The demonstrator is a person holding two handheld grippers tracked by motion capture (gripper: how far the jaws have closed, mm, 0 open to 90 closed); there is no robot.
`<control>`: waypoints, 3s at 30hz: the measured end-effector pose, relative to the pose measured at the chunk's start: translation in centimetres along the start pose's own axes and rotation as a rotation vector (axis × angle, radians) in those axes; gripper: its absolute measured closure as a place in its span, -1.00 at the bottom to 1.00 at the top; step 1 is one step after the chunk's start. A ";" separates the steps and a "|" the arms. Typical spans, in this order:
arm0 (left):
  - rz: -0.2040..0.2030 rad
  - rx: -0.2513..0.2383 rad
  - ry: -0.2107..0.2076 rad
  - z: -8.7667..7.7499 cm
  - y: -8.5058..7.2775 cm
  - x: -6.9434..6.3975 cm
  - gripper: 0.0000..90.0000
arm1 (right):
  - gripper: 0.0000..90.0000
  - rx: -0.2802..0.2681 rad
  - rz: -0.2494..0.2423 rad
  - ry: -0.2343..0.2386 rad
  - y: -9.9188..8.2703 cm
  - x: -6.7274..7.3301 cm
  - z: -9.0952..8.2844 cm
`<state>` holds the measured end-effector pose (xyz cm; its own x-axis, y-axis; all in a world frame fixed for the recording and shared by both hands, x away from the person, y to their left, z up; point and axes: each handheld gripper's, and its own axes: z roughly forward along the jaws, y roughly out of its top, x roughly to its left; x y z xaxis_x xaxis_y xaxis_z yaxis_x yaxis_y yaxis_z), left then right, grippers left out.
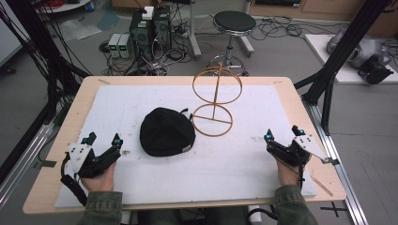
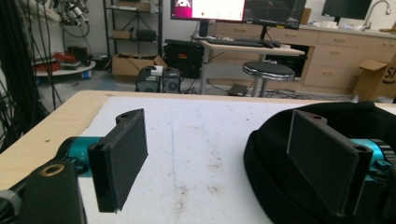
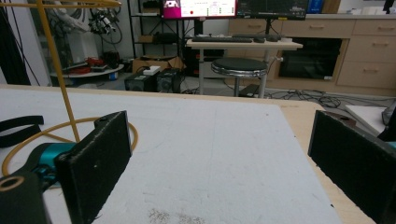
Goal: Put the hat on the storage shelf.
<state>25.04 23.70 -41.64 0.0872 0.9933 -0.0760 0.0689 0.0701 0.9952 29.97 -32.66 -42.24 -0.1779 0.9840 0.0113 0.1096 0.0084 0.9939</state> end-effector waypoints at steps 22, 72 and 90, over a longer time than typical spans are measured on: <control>-0.009 -0.002 -0.023 0.2 0.2 -0.2 -0.55 | -0.89 0.008 0.011 0.001 -0.2 -0.2 0.0; 0.061 0.227 -0.338 4.4 1.8 -3.6 -0.54 | -0.89 0.021 -0.005 0.007 -0.2 0.1 0.4; 0.087 0.292 -0.411 6.4 1.2 -5.0 -0.54 | -0.89 0.014 -0.015 0.019 -0.1 0.4 0.7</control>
<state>31.04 18.20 -40.51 0.4844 0.8720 -0.0704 0.3135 -0.0980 0.9445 30.60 -32.18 -42.38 -0.1980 0.9802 -0.0018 0.1202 0.0262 0.9924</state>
